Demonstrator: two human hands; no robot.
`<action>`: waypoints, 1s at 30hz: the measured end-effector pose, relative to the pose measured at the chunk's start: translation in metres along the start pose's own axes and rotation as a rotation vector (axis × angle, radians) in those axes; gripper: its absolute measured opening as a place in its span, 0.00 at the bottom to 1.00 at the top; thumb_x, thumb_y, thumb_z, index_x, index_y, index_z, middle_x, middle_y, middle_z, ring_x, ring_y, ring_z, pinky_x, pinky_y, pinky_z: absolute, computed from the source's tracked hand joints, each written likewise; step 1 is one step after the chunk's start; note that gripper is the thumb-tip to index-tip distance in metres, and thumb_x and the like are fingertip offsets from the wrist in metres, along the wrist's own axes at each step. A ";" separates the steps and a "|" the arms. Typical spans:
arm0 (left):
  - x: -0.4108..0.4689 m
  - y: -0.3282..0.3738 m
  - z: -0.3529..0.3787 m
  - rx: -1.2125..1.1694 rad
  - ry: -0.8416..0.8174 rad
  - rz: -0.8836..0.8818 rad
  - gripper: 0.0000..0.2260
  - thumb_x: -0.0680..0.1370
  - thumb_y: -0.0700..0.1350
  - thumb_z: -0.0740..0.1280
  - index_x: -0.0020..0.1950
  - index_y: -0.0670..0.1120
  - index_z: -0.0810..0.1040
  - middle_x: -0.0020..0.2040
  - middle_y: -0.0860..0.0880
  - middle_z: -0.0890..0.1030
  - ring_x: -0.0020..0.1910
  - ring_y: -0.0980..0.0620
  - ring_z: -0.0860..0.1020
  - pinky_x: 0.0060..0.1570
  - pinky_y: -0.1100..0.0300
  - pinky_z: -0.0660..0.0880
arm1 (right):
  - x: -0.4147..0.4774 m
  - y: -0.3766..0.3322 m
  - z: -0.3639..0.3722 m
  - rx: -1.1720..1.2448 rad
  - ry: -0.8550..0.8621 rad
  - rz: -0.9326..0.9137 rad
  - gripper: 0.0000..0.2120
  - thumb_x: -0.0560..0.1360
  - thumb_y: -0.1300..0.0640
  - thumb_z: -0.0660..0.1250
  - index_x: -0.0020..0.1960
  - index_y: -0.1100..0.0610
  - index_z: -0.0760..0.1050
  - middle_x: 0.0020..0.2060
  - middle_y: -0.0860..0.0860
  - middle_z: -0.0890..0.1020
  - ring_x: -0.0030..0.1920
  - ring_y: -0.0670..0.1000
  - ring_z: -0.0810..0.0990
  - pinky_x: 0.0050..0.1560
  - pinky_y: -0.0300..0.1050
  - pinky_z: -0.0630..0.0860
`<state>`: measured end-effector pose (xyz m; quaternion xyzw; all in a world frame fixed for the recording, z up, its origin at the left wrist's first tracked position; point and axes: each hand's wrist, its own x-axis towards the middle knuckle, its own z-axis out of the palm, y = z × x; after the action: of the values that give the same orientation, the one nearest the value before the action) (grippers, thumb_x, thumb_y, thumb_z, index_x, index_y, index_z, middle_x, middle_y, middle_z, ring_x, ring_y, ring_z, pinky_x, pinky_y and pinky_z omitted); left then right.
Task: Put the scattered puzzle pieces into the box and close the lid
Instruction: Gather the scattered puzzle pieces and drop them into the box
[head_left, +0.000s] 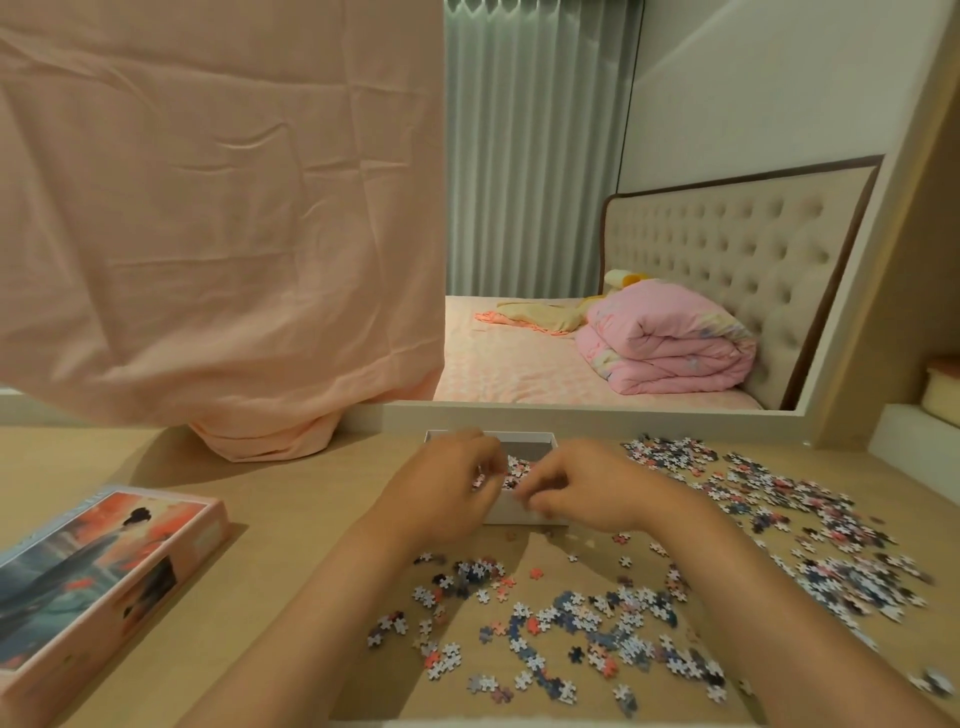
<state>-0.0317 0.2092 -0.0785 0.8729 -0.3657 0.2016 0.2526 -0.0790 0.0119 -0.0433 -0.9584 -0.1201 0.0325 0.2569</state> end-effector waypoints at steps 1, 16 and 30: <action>-0.003 0.006 0.001 -0.046 -0.066 -0.026 0.05 0.77 0.48 0.64 0.48 0.55 0.79 0.45 0.59 0.79 0.46 0.58 0.77 0.47 0.58 0.75 | -0.006 0.002 0.003 -0.065 -0.042 0.017 0.10 0.77 0.57 0.68 0.53 0.45 0.85 0.43 0.42 0.86 0.43 0.42 0.83 0.45 0.38 0.78; -0.056 0.045 0.003 -0.048 -0.700 -0.179 0.46 0.63 0.74 0.69 0.77 0.63 0.56 0.77 0.61 0.56 0.74 0.57 0.57 0.74 0.50 0.60 | -0.065 0.019 0.005 -0.105 -0.215 0.153 0.38 0.65 0.43 0.80 0.72 0.38 0.69 0.65 0.40 0.72 0.68 0.47 0.71 0.66 0.49 0.72; -0.059 0.044 0.016 -0.034 -0.519 -0.126 0.33 0.74 0.65 0.66 0.76 0.57 0.63 0.74 0.58 0.64 0.73 0.57 0.61 0.70 0.58 0.61 | -0.056 0.006 0.027 -0.125 -0.164 0.126 0.30 0.71 0.45 0.76 0.71 0.42 0.72 0.64 0.48 0.79 0.61 0.51 0.78 0.62 0.48 0.75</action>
<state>-0.0997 0.2044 -0.1099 0.9120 -0.3665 -0.0512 0.1768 -0.1350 0.0059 -0.0699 -0.9724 -0.0819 0.1191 0.1833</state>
